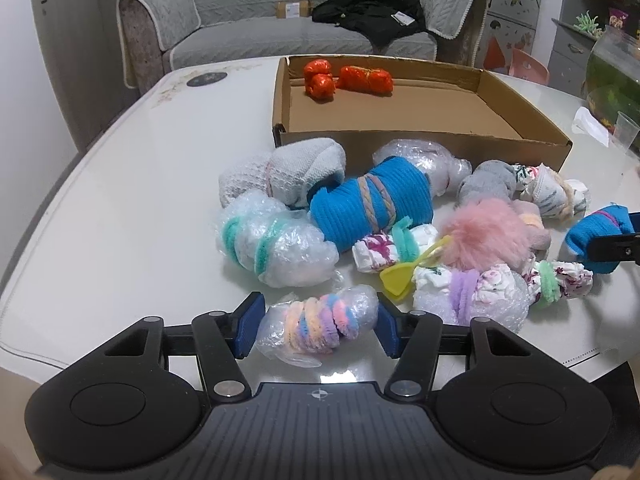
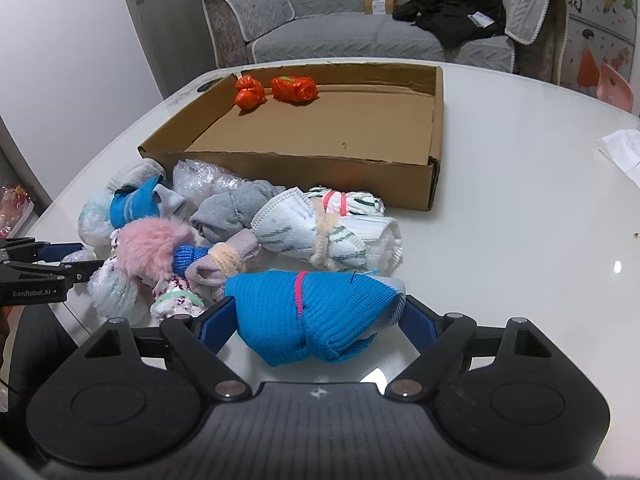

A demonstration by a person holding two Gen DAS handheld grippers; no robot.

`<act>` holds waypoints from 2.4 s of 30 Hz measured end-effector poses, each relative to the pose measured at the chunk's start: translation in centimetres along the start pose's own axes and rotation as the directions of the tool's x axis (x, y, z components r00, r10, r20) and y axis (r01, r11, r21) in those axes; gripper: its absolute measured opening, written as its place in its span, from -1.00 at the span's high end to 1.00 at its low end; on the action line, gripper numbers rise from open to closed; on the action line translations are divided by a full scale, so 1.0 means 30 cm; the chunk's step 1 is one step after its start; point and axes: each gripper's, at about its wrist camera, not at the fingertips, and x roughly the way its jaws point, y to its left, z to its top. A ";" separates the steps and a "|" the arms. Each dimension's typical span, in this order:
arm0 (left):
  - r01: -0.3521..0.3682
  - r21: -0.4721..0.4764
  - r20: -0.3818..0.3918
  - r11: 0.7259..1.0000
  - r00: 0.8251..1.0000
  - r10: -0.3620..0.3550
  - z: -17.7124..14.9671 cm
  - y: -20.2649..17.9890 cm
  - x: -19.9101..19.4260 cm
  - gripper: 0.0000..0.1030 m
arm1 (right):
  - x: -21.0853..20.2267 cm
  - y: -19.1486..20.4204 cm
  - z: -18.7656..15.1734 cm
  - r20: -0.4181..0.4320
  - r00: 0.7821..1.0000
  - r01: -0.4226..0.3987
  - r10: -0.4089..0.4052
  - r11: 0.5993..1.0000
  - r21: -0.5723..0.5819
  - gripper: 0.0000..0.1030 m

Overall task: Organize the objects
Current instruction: 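Grasp the striped bubble-wrap bundle with left tool while right grasps blue sock, then carry both bundles into the box and open both tools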

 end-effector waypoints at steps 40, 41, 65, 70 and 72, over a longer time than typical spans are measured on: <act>0.140 0.099 -0.184 0.985 0.976 -0.120 0.814 -0.065 0.358 -0.25 | 0.216 0.059 0.640 0.030 0.991 -0.109 0.127 0.934 -0.339 -0.64; 0.139 0.080 -0.198 0.987 0.973 -0.121 0.811 -0.058 0.387 -0.25 | 0.256 0.067 0.643 0.018 0.992 -0.110 0.125 0.925 -0.364 -0.64; 0.036 0.053 -0.297 0.998 0.955 -0.019 0.815 -0.033 0.664 -0.28 | 0.604 0.115 0.692 -0.224 0.968 -0.206 0.109 0.857 -0.473 -0.68; 0.027 0.084 -0.277 0.996 0.961 -0.002 0.819 -0.050 0.640 -0.45 | 0.586 0.118 0.690 -0.232 0.968 -0.199 0.095 0.853 -0.483 -0.76; 0.020 0.084 -0.266 0.996 0.964 0.003 0.822 -0.051 0.627 -0.58 | 0.578 0.118 0.690 -0.233 0.969 -0.191 0.084 0.852 -0.488 -0.79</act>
